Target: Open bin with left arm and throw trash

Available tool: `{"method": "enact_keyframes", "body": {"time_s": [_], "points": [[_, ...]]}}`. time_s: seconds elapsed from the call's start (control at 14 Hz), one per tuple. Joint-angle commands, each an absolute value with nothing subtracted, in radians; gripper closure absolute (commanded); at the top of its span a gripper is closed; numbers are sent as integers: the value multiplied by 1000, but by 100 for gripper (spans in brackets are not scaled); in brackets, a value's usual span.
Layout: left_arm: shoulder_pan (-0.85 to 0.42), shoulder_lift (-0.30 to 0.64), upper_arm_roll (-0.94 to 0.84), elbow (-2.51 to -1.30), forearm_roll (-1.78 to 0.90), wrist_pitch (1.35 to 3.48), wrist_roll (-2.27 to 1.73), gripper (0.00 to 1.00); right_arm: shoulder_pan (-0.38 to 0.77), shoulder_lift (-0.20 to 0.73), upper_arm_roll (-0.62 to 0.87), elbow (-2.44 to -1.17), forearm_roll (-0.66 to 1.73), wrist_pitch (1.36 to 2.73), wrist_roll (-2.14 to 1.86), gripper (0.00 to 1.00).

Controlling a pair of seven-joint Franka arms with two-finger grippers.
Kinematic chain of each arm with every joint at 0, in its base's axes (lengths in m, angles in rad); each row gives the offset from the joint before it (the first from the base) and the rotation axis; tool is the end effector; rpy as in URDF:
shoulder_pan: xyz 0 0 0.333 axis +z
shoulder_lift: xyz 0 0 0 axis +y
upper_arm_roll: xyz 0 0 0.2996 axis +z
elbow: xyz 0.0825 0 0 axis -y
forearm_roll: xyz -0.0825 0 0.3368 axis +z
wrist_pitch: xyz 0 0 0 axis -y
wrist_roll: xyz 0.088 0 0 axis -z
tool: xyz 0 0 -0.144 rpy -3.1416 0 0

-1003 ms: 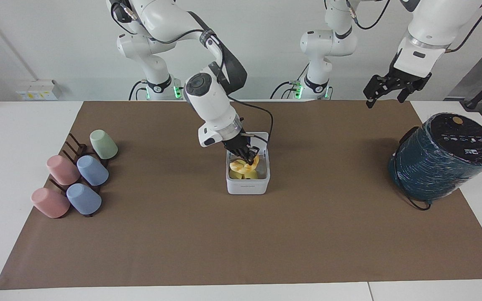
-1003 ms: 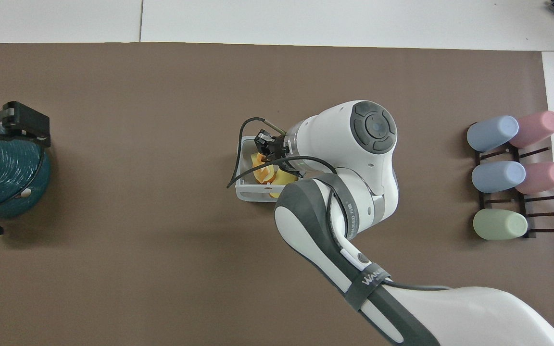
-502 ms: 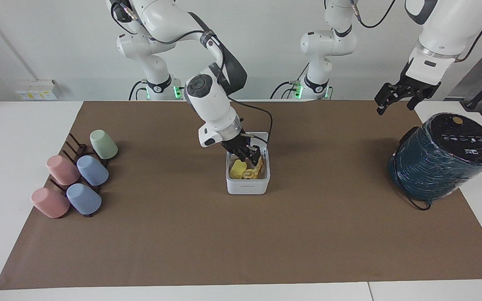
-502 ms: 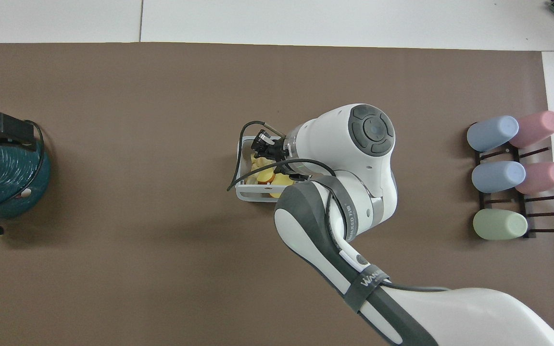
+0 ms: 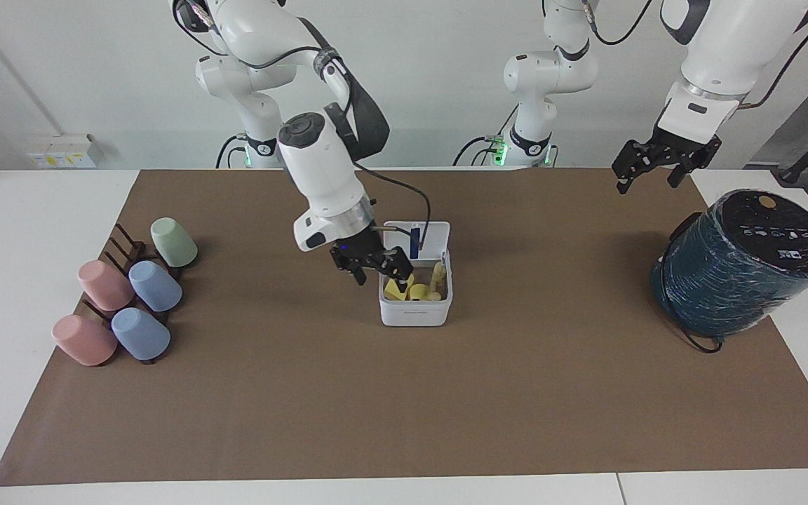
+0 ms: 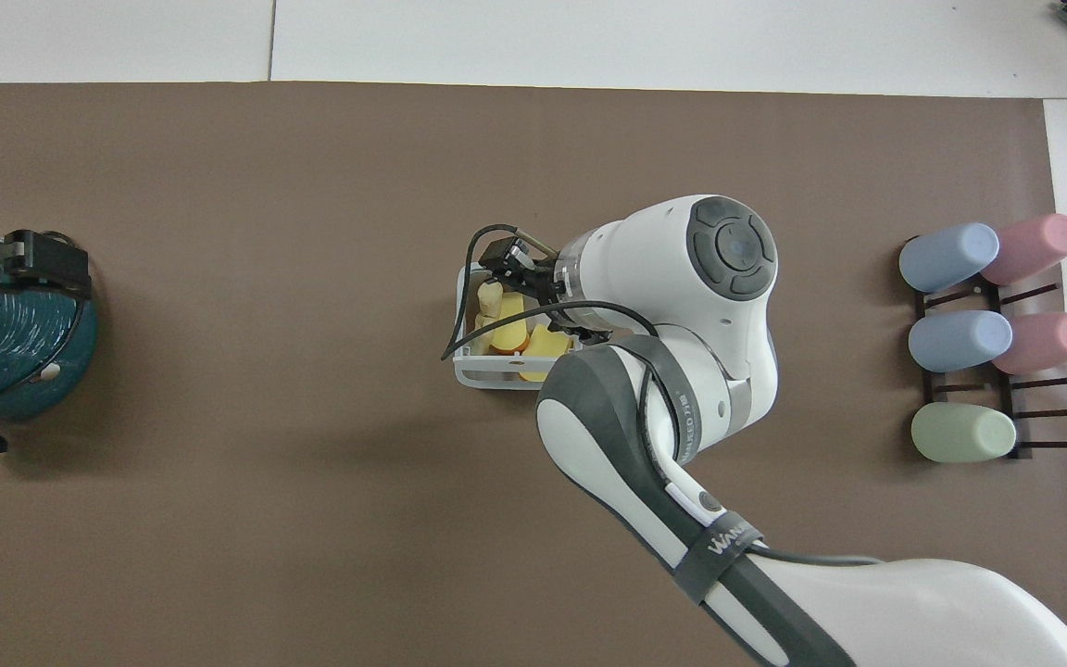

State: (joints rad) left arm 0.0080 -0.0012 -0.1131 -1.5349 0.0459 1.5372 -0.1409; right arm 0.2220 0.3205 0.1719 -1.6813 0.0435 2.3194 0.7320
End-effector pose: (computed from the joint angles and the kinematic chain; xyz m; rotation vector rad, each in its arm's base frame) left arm 0.5021 -0.0462 0.5841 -3.0958 -0.0579 -0.0141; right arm 0.5953 0.2386 0.4191 -2.8255 0.5433 -0.3265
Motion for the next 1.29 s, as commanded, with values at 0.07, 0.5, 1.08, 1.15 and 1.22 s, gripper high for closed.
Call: {"method": "enact_keyframes", "body": {"time_s": [0.07, 0.5, 1.08, 1.15, 1.22], "points": [[28, -32, -126, -1569, 31, 1569, -133, 0, 127, 285, 181, -1684, -107, 2266, 635, 0], [20, -34, -132, -1578, 12, 1585, -84, 0, 14, 164, 169, -1684, -101, 2070, 384, 0], [21, -35, -135, -1580, 12, 1582, -84, 0, 14, 46, 28, -1640, -84, 1785, 187, 0], [20, -35, -137, -1580, 12, 1580, -87, 0, 14, 45, 12, -1609, -84, 1731, 172, 0], [20, -35, -137, -1580, 12, 1582, -89, 0, 14, 43, 0, -1585, -81, 1673, 152, 0]]}}
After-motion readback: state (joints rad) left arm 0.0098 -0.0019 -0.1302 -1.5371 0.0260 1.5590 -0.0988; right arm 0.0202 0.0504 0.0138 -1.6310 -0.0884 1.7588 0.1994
